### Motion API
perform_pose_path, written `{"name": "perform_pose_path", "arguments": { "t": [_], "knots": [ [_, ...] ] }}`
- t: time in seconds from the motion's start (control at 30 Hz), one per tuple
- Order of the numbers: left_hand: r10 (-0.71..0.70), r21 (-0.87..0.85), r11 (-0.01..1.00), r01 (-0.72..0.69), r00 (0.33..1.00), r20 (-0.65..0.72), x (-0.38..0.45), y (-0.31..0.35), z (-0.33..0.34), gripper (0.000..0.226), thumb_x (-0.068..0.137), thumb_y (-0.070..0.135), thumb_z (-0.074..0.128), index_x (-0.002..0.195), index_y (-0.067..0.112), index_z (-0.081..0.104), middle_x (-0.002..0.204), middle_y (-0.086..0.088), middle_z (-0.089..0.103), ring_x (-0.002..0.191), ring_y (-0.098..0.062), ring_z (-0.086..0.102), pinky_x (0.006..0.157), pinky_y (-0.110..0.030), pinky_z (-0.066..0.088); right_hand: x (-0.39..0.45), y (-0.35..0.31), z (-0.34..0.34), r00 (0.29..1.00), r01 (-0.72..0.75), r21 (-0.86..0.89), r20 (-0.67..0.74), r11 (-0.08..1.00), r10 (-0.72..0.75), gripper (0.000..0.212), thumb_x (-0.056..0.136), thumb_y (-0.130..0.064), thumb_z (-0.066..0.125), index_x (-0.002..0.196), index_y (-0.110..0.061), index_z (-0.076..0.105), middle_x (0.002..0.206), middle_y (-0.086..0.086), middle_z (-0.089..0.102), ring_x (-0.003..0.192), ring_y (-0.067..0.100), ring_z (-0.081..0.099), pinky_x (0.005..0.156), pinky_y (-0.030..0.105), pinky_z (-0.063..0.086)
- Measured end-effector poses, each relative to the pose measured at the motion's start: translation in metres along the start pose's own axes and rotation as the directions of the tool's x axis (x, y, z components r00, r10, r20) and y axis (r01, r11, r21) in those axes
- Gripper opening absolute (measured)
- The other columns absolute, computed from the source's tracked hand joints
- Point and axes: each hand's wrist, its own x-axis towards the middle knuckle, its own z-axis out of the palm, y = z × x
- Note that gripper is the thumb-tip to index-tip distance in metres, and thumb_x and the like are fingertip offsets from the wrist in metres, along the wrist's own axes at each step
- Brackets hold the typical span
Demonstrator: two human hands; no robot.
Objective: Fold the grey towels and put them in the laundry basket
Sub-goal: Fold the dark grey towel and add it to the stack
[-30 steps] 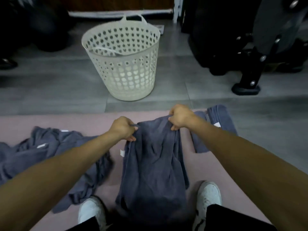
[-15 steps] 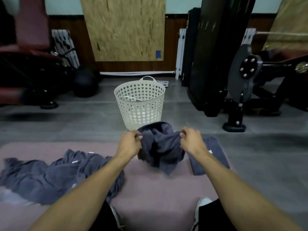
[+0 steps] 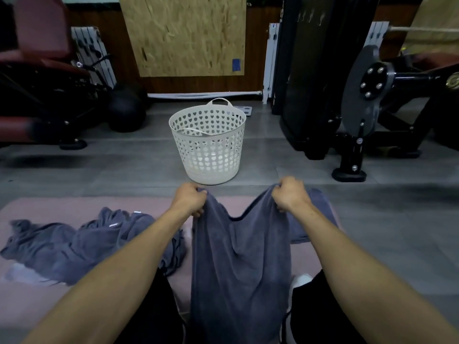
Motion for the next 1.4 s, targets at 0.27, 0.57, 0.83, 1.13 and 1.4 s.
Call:
{"name": "perform_pose_path", "arguments": {
  "t": [0.27, 0.57, 0.83, 1.13, 1.4],
  "knots": [
    [0.32, -0.122, 0.92, -0.373, 0.893, -0.316, 0.058, 0.021, -0.006, 0.011, 0.099, 0.013, 0.046, 0.095, 0.012, 0.057, 0.089, -0.005, 0.061, 0.082, -0.02, 0.054, 0.069, -0.025, 0.036, 0.063, -0.013, 0.001, 0.977, 0.157, 0.335, -0.188, 0.929, -0.098, 0.013, 0.097, -0.016, 0.041, 0.102, -0.013, 0.053, 0.1, 0.015, 0.065, 0.095, 0.033, 0.062, 0.086, 0.045, 0.051],
    [0.218, -0.253, 0.914, -0.318, 0.909, -0.355, 0.059, -0.014, -0.002, 0.011, 0.095, 0.009, 0.048, 0.088, 0.005, 0.056, 0.073, 0.0, 0.053, 0.067, -0.014, 0.044, 0.06, -0.024, 0.038, 0.054, 0.009, 0.016, 0.961, 0.168, 0.384, -0.271, 0.908, -0.063, 0.012, 0.095, -0.011, 0.041, 0.098, -0.01, 0.053, 0.095, 0.009, 0.06, 0.092, 0.029, 0.055, 0.073, 0.032, 0.038],
    [-0.112, -0.148, 0.986, 0.082, 0.972, -0.207, -0.006, -0.158, 0.066, 0.014, 0.093, 0.009, 0.052, 0.087, 0.0, 0.061, 0.083, -0.014, 0.061, 0.081, -0.026, 0.054, 0.07, -0.03, 0.036, -0.033, 0.123, 0.104, 0.957, -0.255, 0.339, -0.047, 0.906, 0.287, 0.018, 0.093, -0.005, 0.043, 0.101, 0.002, 0.057, 0.105, 0.022, 0.059, 0.086, 0.025, 0.047, 0.071, 0.029, 0.032],
    [-0.239, -0.117, 0.967, 0.225, 0.964, -0.117, -0.085, -0.212, 0.084, 0.018, 0.085, 0.006, 0.051, 0.066, 0.005, 0.052, 0.071, -0.009, 0.055, 0.07, -0.025, 0.048, 0.062, -0.033, 0.035, -0.098, 0.168, 0.135, 0.915, -0.395, 0.193, -0.007, 0.898, 0.404, 0.021, 0.093, -0.016, 0.044, 0.097, 0.002, 0.056, 0.11, 0.028, 0.06, 0.1, 0.043, 0.056, 0.088, 0.043, 0.045],
    [-0.149, 0.059, 0.986, 0.159, 0.978, -0.143, -0.114, -0.203, 0.076, 0.027, 0.086, 0.02, 0.047, 0.061, 0.011, 0.044, 0.08, -0.019, 0.059, 0.078, -0.037, 0.054, 0.067, -0.033, 0.035, -0.136, 0.169, 0.13, 0.935, -0.355, 0.019, 0.03, 0.935, 0.354, 0.032, 0.092, -0.019, 0.044, 0.105, 0.007, 0.057, 0.113, 0.032, 0.059, 0.103, 0.045, 0.055, 0.087, 0.041, 0.044]
  ]
}}
